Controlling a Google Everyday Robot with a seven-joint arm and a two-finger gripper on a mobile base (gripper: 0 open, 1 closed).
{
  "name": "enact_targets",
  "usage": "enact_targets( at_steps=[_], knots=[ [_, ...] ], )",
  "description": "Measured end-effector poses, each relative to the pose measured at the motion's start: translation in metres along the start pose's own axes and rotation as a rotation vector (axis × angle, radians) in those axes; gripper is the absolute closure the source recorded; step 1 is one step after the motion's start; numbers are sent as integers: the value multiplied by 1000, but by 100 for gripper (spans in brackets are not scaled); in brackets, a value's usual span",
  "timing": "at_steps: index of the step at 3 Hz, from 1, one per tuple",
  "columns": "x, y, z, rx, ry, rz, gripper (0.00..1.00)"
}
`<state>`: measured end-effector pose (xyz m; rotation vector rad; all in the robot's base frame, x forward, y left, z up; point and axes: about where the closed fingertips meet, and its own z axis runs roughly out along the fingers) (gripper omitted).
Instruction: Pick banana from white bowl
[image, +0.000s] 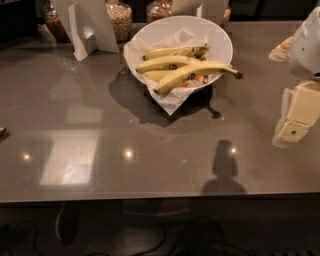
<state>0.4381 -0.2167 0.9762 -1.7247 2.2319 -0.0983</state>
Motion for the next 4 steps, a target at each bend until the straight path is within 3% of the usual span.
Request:
enact_targets(
  at_steps=[1,2,4],
  knots=[
    [0,0,0,0,0,0,0],
    [-13,-6,3,28,-64,-26,0],
    [-63,-36,21,107,-237,-109,0]
  ],
)
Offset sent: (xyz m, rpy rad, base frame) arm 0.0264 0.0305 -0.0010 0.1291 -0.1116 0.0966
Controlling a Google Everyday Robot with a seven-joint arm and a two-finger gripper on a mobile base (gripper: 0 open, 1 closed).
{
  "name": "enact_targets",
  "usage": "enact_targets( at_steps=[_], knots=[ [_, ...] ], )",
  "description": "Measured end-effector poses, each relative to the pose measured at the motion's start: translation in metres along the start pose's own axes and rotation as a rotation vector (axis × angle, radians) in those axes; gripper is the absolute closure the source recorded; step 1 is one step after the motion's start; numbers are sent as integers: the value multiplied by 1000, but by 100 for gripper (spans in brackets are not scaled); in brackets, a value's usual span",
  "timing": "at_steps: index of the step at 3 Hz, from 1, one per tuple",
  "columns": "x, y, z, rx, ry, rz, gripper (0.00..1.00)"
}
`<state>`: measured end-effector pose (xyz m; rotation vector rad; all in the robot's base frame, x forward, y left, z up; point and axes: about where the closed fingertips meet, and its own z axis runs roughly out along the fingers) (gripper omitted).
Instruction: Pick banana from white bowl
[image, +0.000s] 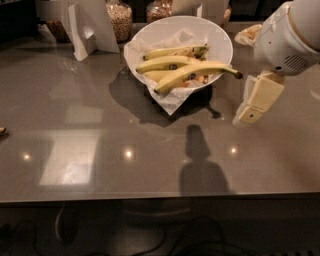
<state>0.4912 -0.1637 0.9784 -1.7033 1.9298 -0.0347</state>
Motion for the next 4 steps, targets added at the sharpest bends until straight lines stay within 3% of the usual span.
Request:
enact_targets(
  at_steps=[2,3,4],
  knots=[
    [-30,-46,24,59,-65,-66,42],
    [-36,-64,37,72,-73,-74,52],
    [-36,-80,50,84,-73,-72,50]
  ],
)
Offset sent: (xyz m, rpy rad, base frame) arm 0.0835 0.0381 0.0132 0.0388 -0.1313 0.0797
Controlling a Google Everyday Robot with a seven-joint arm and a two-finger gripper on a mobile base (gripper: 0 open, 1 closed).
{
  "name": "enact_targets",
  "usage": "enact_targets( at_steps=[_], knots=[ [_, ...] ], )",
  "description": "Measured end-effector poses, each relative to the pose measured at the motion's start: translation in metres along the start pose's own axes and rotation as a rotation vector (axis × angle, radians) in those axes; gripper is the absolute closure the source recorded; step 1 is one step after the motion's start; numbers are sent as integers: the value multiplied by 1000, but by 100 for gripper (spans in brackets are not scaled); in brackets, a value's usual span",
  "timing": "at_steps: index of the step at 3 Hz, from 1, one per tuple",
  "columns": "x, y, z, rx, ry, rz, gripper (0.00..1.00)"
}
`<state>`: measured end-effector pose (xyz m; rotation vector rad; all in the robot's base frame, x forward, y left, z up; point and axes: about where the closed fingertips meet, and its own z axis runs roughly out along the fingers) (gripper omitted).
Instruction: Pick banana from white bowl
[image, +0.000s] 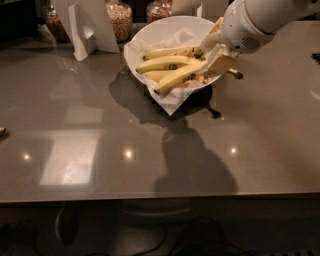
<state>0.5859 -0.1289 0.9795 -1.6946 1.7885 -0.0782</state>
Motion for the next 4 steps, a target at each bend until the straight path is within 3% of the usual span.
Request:
enact_targets(
  at_steps=[1,4],
  knots=[
    [1,-12,13,3,-2,-2,45],
    [-1,-23,48,-44,-8,-15,46]
  ],
)
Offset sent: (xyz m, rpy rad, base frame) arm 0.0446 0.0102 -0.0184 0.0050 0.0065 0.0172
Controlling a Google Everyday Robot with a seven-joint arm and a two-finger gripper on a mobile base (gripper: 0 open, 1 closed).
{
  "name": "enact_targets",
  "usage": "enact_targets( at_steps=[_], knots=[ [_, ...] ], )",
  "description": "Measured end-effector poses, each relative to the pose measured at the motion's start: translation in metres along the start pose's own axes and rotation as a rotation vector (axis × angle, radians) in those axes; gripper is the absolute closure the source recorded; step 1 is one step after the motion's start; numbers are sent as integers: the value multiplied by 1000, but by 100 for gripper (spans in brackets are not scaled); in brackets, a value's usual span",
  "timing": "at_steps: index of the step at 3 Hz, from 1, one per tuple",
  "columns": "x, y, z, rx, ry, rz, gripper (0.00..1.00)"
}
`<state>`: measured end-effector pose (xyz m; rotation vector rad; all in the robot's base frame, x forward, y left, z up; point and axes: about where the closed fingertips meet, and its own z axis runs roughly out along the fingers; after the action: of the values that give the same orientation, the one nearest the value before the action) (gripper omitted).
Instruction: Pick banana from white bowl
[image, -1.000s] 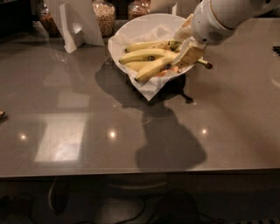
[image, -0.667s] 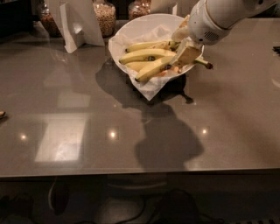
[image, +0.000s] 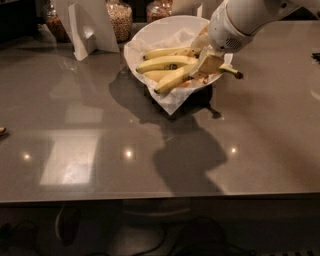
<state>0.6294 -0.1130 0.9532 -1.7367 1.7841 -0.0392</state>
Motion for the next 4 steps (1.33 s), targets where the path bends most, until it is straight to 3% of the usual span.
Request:
enact_targets(
  at_steps=[4],
  knots=[
    [1,9,32,-70,36,-48,47]
  ],
)
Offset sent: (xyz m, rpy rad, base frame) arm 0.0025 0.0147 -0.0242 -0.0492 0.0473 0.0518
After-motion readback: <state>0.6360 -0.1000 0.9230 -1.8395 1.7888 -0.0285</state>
